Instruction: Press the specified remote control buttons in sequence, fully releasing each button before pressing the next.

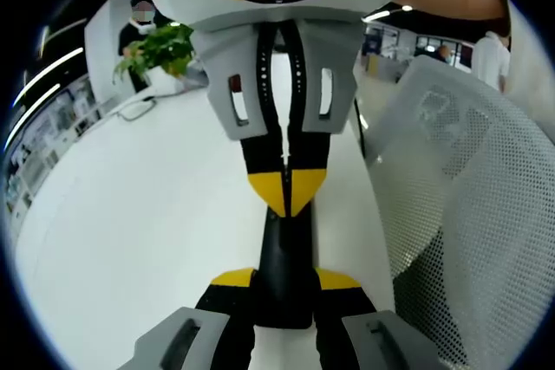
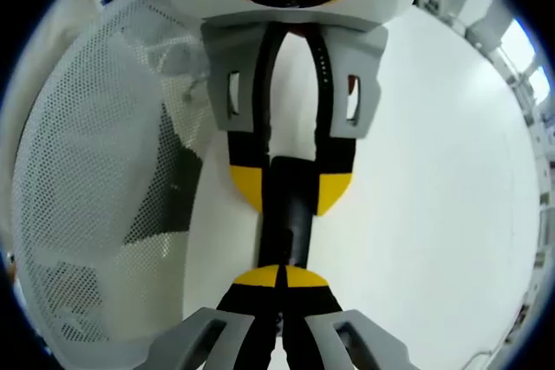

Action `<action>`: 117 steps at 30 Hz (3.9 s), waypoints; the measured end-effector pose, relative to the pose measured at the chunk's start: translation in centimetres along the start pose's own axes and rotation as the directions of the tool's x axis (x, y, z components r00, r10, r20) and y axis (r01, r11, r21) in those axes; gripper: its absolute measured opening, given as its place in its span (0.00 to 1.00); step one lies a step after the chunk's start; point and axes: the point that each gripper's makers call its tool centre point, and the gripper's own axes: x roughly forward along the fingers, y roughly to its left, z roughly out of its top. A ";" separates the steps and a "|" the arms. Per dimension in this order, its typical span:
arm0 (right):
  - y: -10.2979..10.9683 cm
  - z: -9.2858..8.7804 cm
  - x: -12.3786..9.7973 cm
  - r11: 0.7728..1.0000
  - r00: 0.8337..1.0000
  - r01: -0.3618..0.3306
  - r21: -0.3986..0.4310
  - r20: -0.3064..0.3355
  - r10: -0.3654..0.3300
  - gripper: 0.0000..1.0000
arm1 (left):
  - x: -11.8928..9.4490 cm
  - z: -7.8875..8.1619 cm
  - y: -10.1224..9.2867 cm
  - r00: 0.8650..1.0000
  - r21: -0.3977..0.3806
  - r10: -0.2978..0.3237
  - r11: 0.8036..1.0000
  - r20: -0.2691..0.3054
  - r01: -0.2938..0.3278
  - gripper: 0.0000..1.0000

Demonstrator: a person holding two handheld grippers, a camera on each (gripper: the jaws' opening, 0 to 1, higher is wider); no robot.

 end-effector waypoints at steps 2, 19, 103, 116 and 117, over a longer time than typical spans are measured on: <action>0.0 0.0 -0.1 1.000 1.000 0.003 0.003 0.002 -0.003 0.00 | 0.0 0.0 0.0 1.000 0.000 0.001 1.000 0.000 -0.001 0.24; 0.1 0.5 -1.5 0.999 0.999 0.042 0.015 0.029 -0.043 0.00 | -0.1 0.1 -0.1 1.000 0.000 0.001 1.000 -0.002 -0.001 0.24; 0.9 0.6 -0.7 0.996 0.994 0.081 0.029 0.074 -0.083 0.00 | -0.1 0.0 0.0 1.000 0.000 0.000 1.000 -0.012 0.000 0.24; 0.3 0.8 -1.8 0.994 0.991 0.105 0.030 0.084 -0.107 0.00 | -0.1 0.2 -0.1 1.000 0.002 -0.002 1.000 -0.016 0.002 0.24; 0.2 0.9 -1.9 0.994 0.990 0.109 0.028 0.088 -0.111 0.00 | -0.1 0.2 -0.1 1.000 0.001 -0.002 1.000 -0.016 0.002 0.24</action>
